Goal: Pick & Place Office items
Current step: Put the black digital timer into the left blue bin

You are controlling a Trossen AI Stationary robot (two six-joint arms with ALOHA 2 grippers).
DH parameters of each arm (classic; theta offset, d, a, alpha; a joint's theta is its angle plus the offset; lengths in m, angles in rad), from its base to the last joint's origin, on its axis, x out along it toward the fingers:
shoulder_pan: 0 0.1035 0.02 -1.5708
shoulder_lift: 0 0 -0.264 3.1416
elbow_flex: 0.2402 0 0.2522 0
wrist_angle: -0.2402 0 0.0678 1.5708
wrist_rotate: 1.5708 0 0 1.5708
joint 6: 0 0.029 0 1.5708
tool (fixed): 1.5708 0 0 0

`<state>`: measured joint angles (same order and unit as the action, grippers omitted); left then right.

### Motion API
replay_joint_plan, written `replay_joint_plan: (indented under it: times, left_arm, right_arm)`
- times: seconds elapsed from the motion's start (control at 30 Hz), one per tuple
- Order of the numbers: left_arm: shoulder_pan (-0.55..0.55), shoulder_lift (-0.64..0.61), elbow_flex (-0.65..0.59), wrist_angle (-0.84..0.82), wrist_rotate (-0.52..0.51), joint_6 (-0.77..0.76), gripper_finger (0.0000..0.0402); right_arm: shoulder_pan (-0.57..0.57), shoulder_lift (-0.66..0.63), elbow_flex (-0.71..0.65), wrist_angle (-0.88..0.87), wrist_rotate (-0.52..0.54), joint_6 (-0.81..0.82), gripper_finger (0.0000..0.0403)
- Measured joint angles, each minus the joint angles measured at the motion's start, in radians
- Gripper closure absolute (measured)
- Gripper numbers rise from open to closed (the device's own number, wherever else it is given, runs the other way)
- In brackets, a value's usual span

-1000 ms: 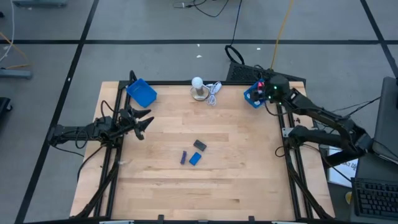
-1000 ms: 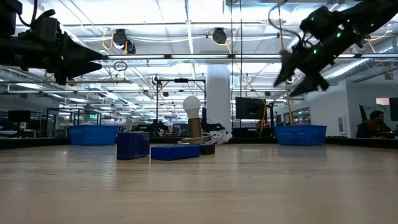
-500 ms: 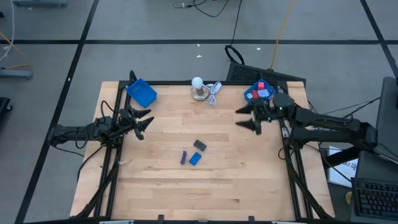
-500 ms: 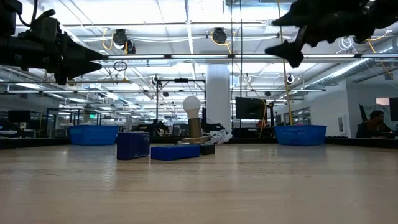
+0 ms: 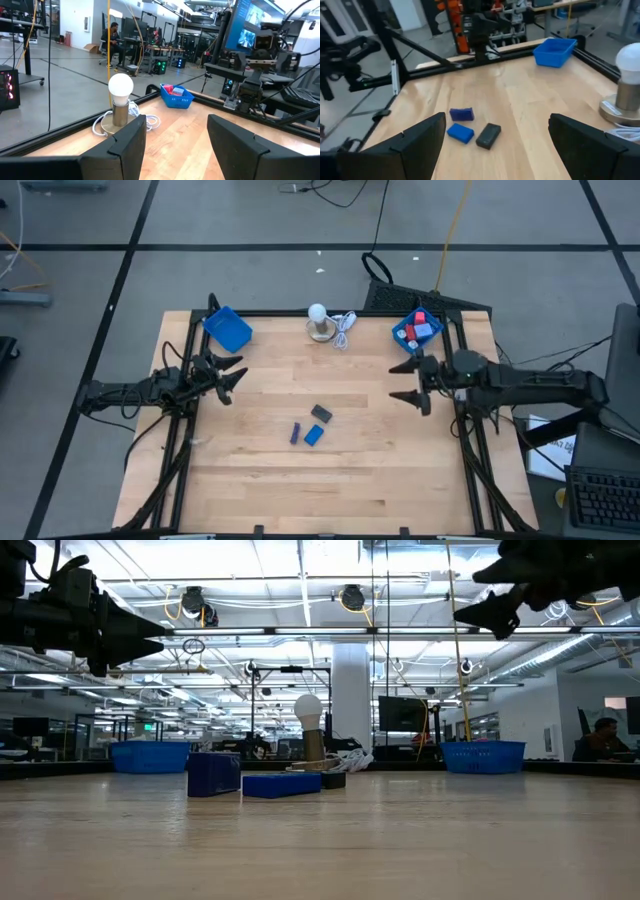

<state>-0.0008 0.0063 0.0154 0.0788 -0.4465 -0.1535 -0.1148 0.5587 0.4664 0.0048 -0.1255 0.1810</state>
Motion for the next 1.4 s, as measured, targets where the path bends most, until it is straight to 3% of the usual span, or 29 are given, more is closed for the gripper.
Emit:
replay_joint_plan:
  times: [0.27,0.57,0.9,1.4]
  left_arm:
    - [0.000,0.000,0.000,0.000,0.000,0.000,0.0188]
    - [0.000,0.000,0.000,0.000,0.000,0.000,0.0188]
    - [0.000,0.000,0.000,0.000,0.000,0.000,0.0188]
    - [0.000,0.000,0.000,0.000,0.000,0.000,0.0188]
  right_arm:
    - [0.121,-0.121,-0.159,0.105,0.181,0.001,0.0064]
    - [0.280,-0.171,-0.200,0.096,0.335,-0.091,0.0062]
    - [0.395,-0.299,-0.269,0.127,0.335,-0.242,0.0061]
    - [0.403,-0.514,-0.344,0.051,0.339,-0.299,0.0060]
